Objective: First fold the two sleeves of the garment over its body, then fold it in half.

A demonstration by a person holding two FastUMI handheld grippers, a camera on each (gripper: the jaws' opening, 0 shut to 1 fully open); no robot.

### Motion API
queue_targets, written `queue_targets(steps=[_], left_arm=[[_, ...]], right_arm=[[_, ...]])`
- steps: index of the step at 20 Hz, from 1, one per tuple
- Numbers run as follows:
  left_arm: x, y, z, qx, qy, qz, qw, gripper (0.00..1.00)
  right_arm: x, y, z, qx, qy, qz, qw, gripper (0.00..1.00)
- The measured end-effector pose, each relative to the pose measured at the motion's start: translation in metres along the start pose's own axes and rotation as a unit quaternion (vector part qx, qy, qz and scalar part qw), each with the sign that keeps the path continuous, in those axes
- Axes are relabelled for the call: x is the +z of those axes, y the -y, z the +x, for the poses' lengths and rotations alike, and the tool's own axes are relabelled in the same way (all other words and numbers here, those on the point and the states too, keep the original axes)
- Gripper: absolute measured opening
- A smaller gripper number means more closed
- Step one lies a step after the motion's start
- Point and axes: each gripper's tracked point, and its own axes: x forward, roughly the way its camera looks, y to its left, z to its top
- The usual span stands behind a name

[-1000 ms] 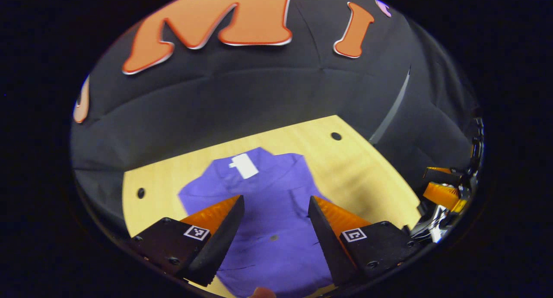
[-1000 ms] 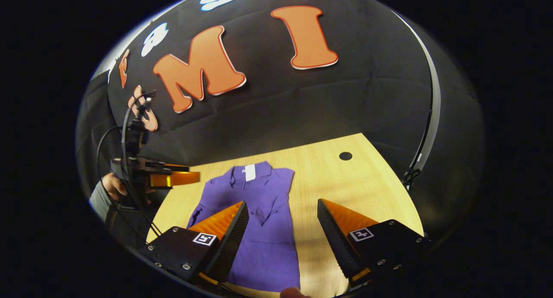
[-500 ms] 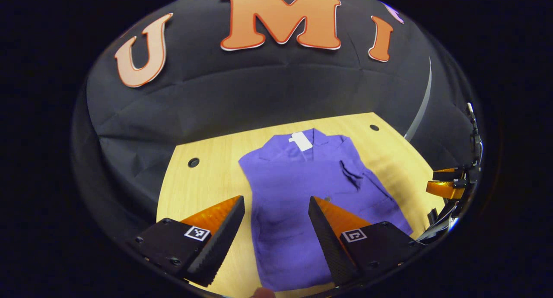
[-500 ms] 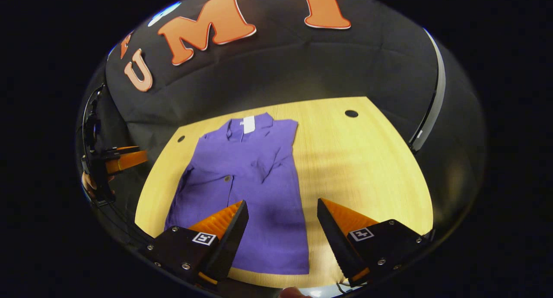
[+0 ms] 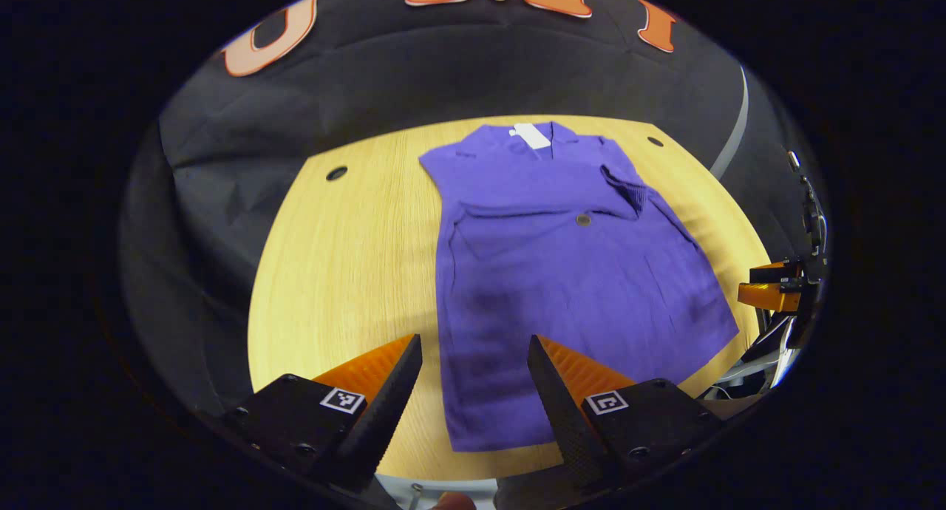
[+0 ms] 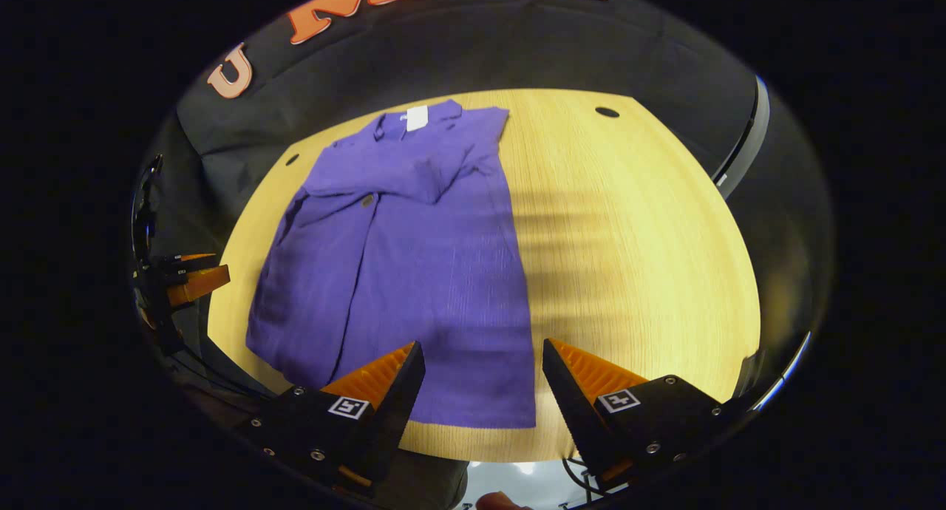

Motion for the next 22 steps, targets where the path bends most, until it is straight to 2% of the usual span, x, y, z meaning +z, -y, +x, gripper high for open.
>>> queue_targets(steps=[5,8,15,17,19,21,22], left_arm=[[-0.047,0.002,0.015,0.004,-0.063,-0.009,0.998,0.93],[-0.064,-0.003,0.018,0.006,-0.094,-0.011,0.995,0.93],[-0.085,-0.011,0.039,0.013,-0.133,-0.042,0.990,0.93],[-0.093,-0.007,0.041,0.001,-0.147,-0.067,0.987,0.93],[-0.096,-0.006,0.037,-0.006,-0.150,-0.077,0.986,0.94],[-0.099,-0.008,0.033,-0.006,-0.159,-0.082,0.984,0.93],[-0.100,-0.008,0.034,-0.006,-0.164,-0.087,0.983,0.92]], right_arm=[[-0.051,0.014,0.013,-0.020,-0.061,0.004,0.998,0.97],[-0.070,0.013,0.017,-0.020,-0.086,0.005,0.996,0.97],[-0.079,0.014,0.020,-0.025,-0.111,-0.005,0.993,0.96],[-0.079,0.013,0.020,-0.024,-0.115,-0.002,0.993,0.94],[-0.080,0.011,0.021,-0.021,-0.123,-0.004,0.992,0.89],[-0.080,0.015,0.021,-0.031,-0.128,-0.011,0.991,0.77],[-0.080,0.014,0.022,-0.029,-0.132,-0.008,0.991,0.56]])
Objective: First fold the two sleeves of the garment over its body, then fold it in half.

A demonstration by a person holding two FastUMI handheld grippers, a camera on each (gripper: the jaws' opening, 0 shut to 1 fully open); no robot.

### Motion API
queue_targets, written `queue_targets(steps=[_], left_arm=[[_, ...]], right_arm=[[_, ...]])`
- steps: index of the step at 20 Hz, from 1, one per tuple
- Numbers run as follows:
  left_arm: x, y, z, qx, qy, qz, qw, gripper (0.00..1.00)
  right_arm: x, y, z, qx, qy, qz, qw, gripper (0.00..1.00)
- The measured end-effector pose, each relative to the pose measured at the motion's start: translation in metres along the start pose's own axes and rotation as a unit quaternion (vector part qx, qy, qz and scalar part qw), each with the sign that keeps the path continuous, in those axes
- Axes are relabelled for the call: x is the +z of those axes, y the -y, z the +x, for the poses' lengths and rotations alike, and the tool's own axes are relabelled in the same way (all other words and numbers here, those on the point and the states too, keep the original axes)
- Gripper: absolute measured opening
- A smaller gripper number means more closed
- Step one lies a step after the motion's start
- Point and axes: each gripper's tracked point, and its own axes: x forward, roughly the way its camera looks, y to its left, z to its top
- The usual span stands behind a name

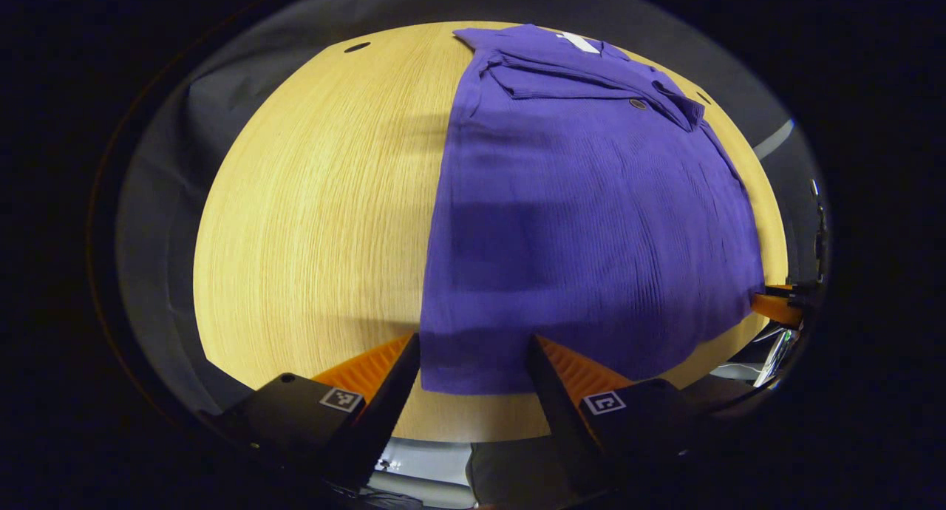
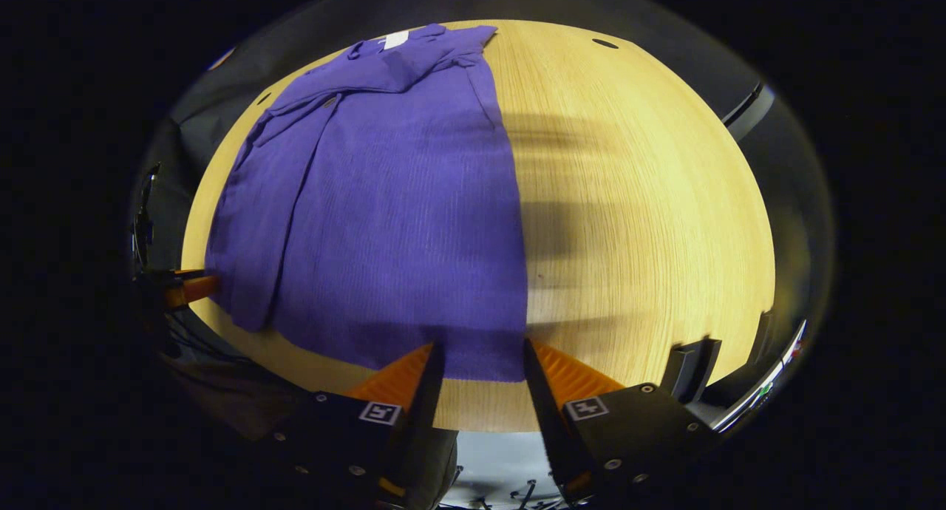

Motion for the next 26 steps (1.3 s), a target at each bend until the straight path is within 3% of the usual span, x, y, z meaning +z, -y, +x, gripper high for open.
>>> queue_targets(steps=[1,3,4,5,6,7,11,15,26], left_arm=[[0.000,0.001,-0.001,-0.003,-0.004,-0.001,1.000,0.85],[0.003,0.006,0.000,-0.016,-0.011,-0.012,1.000,0.58],[0.003,0.007,0.001,-0.021,-0.019,-0.018,0.999,0.44],[0.003,0.010,0.000,-0.031,-0.026,-0.020,0.999,0.30],[0.004,0.012,-0.001,-0.034,-0.031,-0.022,0.999,0.26],[0.004,0.012,0.001,-0.039,-0.039,-0.020,0.998,0.13],[0.004,0.011,-0.004,-0.066,-0.053,-0.052,0.995,0.05],[0.008,0.013,-0.015,-0.080,-0.049,-0.043,0.995,0.02],[0.095,0.026,-0.073,-0.134,0.042,-0.023,0.990,0.03]], right_arm=[[0.000,-0.004,0.001,0.008,-0.003,0.007,1.000,0.49],[0.004,-0.002,0.001,0.005,-0.003,0.022,1.000,0.36],[0.005,-0.003,0.002,0.010,-0.002,0.034,0.999,0.23],[0.005,-0.004,0.002,0.014,-0.003,0.046,0.999,0.18],[0.006,-0.004,0.003,0.018,-0.003,0.056,0.998,0.13],[0.006,-0.005,0.003,0.022,-0.005,0.063,0.998,0.10],[0.012,-0.010,-0.002,0.033,0.001,0.076,0.997,0.06],[0.032,-0.019,-0.017,0.060,0.026,0.078,0.995,0.05],[0.103,-0.039,-0.055,0.148,0.098,0.133,0.975,0.05]])
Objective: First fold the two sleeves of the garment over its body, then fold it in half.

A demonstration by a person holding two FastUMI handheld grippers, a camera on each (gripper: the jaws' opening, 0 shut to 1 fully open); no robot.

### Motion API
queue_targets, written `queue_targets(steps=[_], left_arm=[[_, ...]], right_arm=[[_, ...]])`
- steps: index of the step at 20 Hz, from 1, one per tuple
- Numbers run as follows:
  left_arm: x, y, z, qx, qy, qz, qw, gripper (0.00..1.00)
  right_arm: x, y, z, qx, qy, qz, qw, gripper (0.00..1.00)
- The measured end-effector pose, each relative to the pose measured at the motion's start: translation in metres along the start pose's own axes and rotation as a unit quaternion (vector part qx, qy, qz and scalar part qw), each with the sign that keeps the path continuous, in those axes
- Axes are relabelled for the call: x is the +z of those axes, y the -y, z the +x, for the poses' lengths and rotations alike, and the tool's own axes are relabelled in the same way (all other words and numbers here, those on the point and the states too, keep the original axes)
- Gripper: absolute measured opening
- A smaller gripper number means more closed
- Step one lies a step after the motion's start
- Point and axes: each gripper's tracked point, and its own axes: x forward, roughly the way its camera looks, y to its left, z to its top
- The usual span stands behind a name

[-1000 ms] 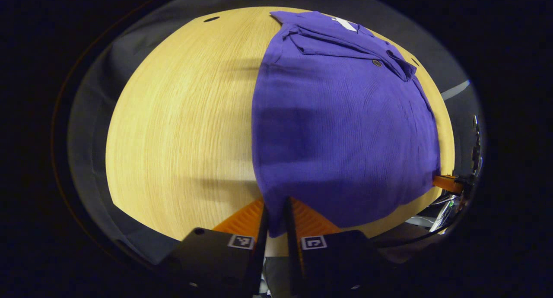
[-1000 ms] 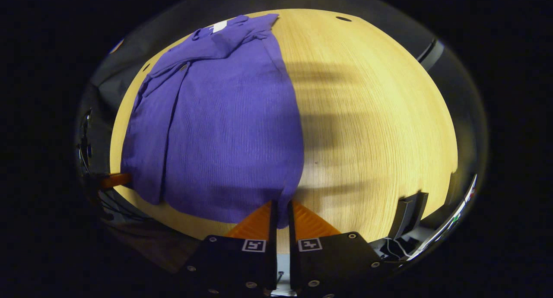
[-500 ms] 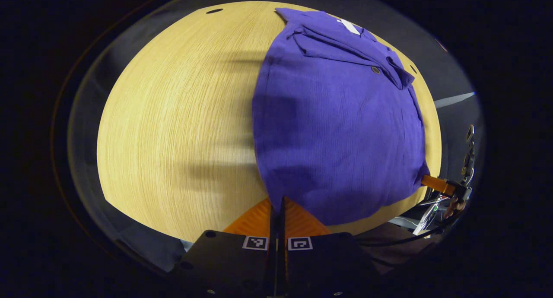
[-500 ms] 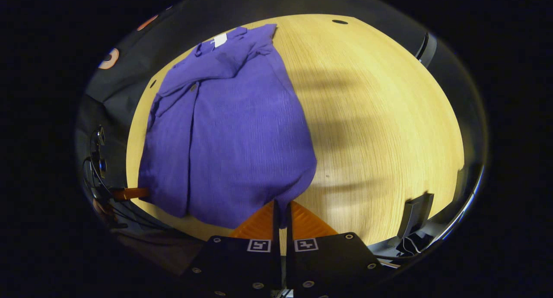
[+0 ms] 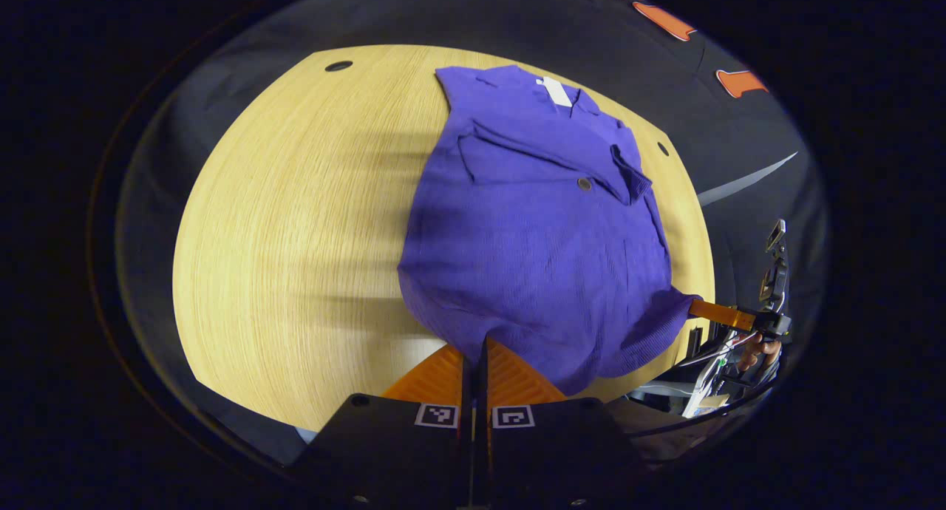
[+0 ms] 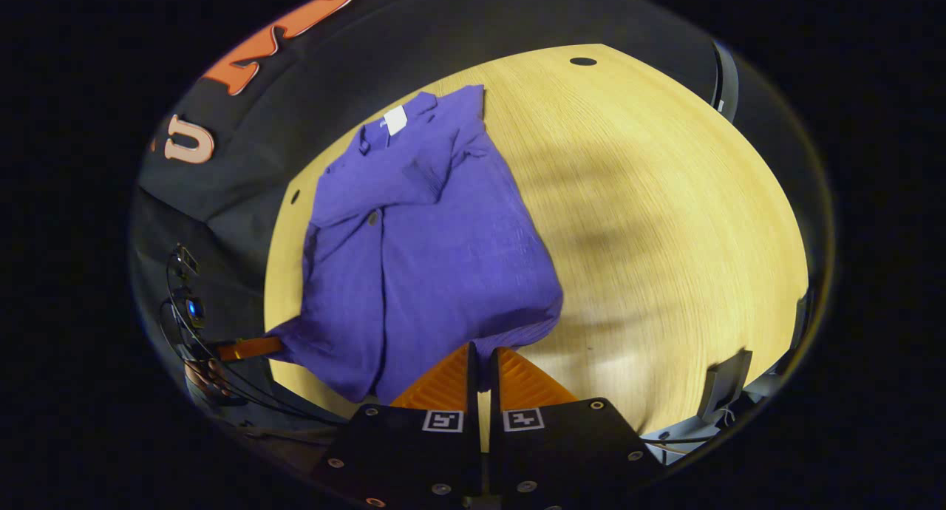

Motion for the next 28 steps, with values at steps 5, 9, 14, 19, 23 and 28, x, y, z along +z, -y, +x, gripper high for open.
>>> queue_targets(steps=[5,9,14,19,23,28], left_arm=[[0.039,0.016,-0.012,-0.016,0.024,0.013,1.000,0.03],[0.086,0.027,-0.026,-0.023,0.053,0.026,0.998,0.03],[0.150,0.049,-0.039,-0.027,0.079,0.051,0.995,0.02],[0.222,0.053,-0.041,-0.017,0.087,0.059,0.994,0.02],[0.276,0.046,-0.025,0.012,0.063,0.074,0.995,0.02],[0.347,0.035,0.000,0.027,0.057,0.070,0.996,0.02]], right_arm=[[0.049,-0.019,-0.014,0.031,0.040,-0.007,0.999,0.05],[0.088,-0.031,-0.024,0.041,0.065,-0.024,0.997,0.05],[0.146,-0.052,-0.032,0.043,0.097,-0.062,0.992,0.05],[0.214,-0.067,-0.030,0.031,0.127,-0.097,0.987,0.05],[0.261,-0.070,-0.009,0.014,0.117,-0.098,0.988,0.05],[0.324,-0.069,0.016,0.011,0.120,-0.096,0.988,0.05]])
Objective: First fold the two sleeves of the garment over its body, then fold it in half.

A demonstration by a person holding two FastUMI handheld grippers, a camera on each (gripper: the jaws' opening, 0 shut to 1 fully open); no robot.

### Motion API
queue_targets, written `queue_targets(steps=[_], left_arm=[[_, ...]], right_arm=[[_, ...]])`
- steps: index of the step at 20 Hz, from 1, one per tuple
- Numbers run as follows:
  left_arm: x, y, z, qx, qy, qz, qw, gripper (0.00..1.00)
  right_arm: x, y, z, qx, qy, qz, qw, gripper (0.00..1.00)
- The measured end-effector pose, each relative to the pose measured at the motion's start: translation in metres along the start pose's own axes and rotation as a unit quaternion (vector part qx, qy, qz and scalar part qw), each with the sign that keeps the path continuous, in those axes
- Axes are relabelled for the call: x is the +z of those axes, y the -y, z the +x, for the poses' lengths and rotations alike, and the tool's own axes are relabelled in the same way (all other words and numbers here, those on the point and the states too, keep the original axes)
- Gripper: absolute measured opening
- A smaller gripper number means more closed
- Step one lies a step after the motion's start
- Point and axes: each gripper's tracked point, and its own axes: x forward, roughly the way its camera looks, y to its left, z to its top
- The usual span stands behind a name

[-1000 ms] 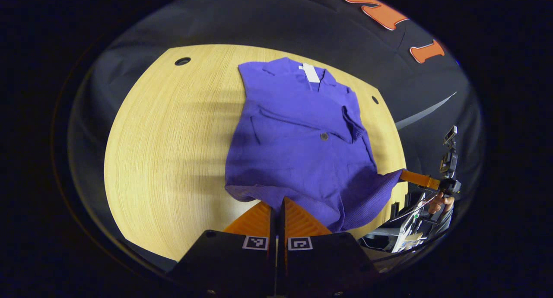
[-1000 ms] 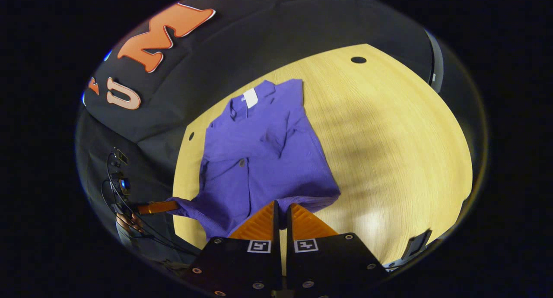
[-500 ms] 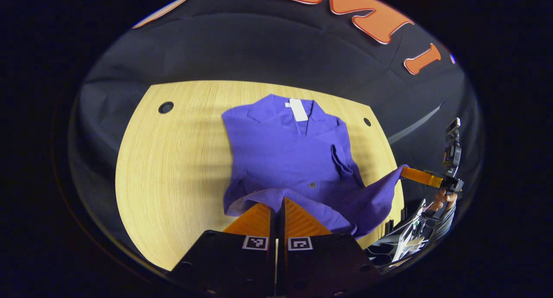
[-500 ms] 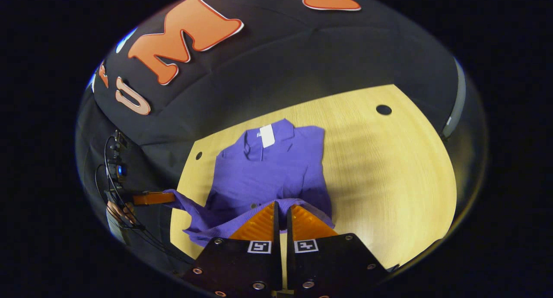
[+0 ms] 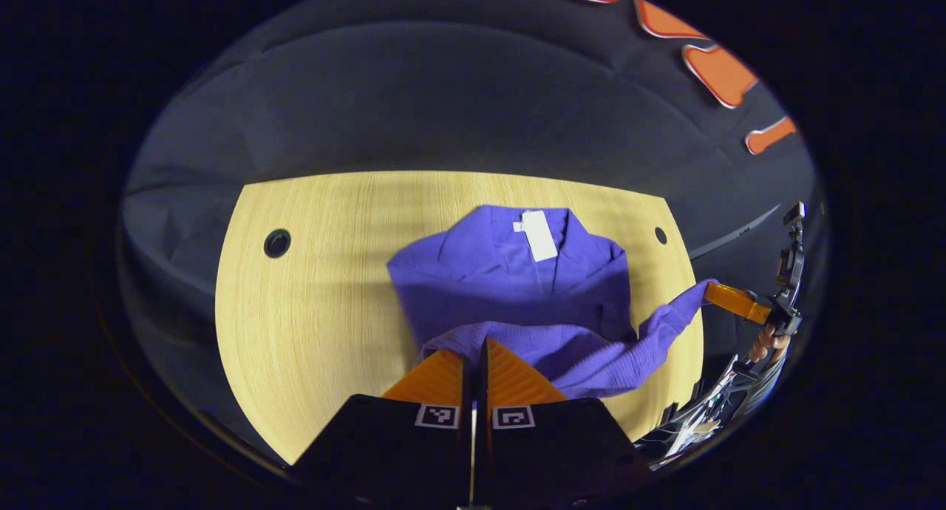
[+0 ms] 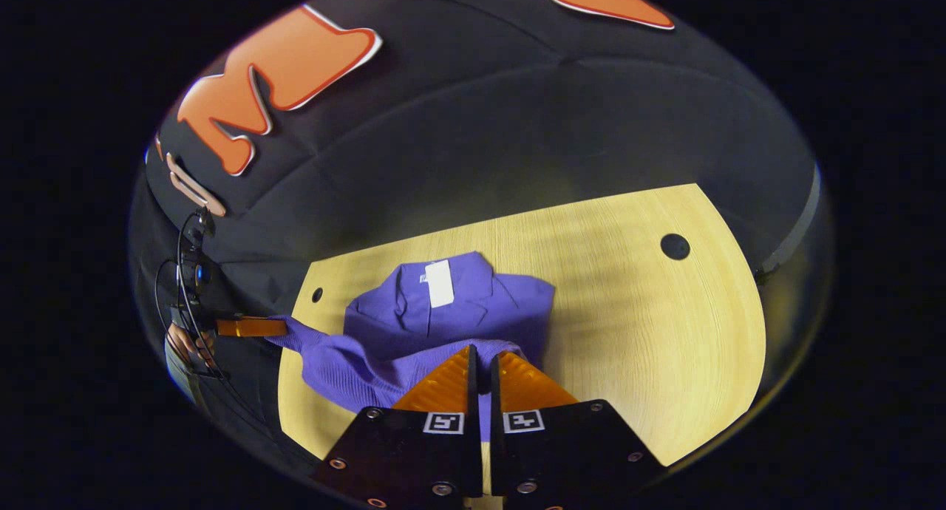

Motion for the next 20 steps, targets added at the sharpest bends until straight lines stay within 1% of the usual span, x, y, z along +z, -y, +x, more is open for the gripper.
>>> queue_targets(steps=[1,3,5,6,7,8,9,10,11,12,13,14,15,16,17,18,20], left_arm=[[0.012,-0.006,0.008,0.011,-0.002,0.012,1.000,0.02],[0.046,-0.021,0.022,0.048,0.017,0.036,0.998,0.02],[0.080,-0.025,0.031,0.067,0.060,0.046,0.995,0.02],[0.090,-0.026,0.035,0.078,0.077,0.048,0.993,0.02],[0.090,-0.030,0.037,0.091,0.082,0.045,0.991,0.07],[0.090,-0.032,0.038,0.093,0.091,0.036,0.991,0.12],[0.091,-0.033,0.037,0.100,0.098,0.028,0.990,0.14],[0.097,-0.038,0.033,0.111,0.111,0.024,0.987,0.25],[0.098,-0.046,0.030,0.119,0.122,0.024,0.985,0.34],[0.105,-0.050,0.027,0.123,0.141,0.024,0.982,0.40],[0.107,-0.051,0.029,0.121,0.152,0.024,0.981,0.50],[0.107,-0.048,0.026,0.119,0.160,0.025,0.980,0.54],[0.104,-0.046,0.022,0.119,0.168,0.028,0.978,0.65],[0.105,-0.044,0.016,0.119,0.180,0.028,0.976,0.69],[0.106,-0.041,0.009,0.116,0.189,0.029,0.975,0.75],[0.107,-0.039,-0.001,0.114,0.204,0.028,0.972,0.78],[0.104,-0.030,-0.012,0.114,0.231,0.030,0.966,0.86]], right_arm=[[0.011,0.003,0.010,-0.001,0.002,0.001,1.000,0.05],[0.034,0.011,0.031,-0.004,0.006,0.006,1.000,0.05],[0.055,0.020,0.051,-0.012,0.022,0.016,1.000,0.04],[0.064,0.022,0.060,-0.015,0.029,0.030,0.999,0.05],[0.070,0.023,0.066,-0.009,0.036,0.046,0.998,0.05],[0.070,0.021,0.067,-0.003,0.037,0.059,0.998,0.09],[0.068,0.023,0.067,-0.001,0.037,0.060,0.997,0.11],[0.069,0.026,0.063,-0.007,0.041,0.055,0.998,0.18],[0.073,0.030,0.069,-0.012,0.050,0.047,0.998,0.14],[0.078,0.033,0.066,-0.014,0.061,0.042,0.997,0.37],[0.079,0.033,0.065,-0.014,0.067,0.039,0.997,0.54],[0.079,0.034,0.062,-0.017,0.069,0.038,0.997,0.48],[0.079,0.031,0.059,-0.016,0.071,0.035,0.997,0.64],[0.081,0.032,0.051,-0.021,0.077,0.029,0.996,0.73],[0.082,0.032,0.045,-0.024,0.084,0.019,0.996,0.77],[0.084,0.033,0.036,-0.030,0.092,0.010,0.995,0.82],[0.086,0.028,0.013,-0.043,0.114,-0.012,0.992,0.87]])
